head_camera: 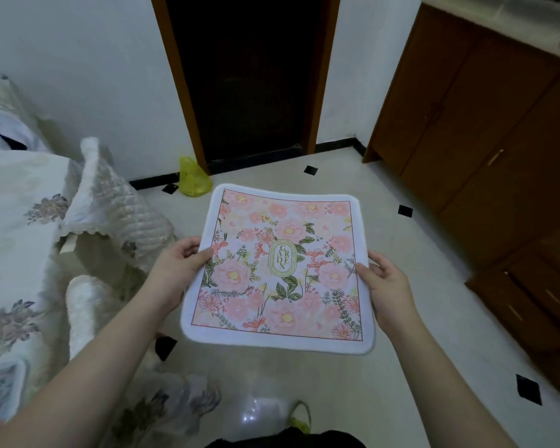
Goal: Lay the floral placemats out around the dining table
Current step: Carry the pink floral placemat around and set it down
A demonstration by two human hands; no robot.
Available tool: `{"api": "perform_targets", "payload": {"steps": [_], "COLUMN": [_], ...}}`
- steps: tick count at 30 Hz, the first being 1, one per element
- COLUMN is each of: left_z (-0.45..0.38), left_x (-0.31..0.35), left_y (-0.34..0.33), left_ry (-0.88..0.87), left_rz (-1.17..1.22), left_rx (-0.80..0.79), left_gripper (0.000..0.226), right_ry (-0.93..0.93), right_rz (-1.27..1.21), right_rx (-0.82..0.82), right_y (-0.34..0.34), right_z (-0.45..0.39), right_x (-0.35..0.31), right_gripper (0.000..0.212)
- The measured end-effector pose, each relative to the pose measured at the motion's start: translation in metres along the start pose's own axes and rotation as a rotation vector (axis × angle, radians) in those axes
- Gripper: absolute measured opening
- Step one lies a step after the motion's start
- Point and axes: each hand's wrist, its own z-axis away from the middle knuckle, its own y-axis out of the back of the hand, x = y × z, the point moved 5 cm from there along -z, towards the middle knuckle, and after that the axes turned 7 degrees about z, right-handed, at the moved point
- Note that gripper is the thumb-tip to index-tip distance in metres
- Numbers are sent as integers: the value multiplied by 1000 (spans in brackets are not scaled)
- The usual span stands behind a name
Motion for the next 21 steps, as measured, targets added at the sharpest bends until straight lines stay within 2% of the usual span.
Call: {"api": "perform_targets", "payload": {"steps": [10, 21], "left_z": [-53, -153], "left_x": [34, 60], "left_y": [13, 90], "left_ry": [-36, -95], "left_rz": [1, 165], "left_rx": [167, 279], "left_gripper": [15, 20], "right_ry": [14, 55], "right_rz": [69, 171], "right_rx": [-154, -282], "right_y": [-52, -183], "right_z": [-98, -200], "right_x": [-43, -88], "right_gripper": [26, 25]}}
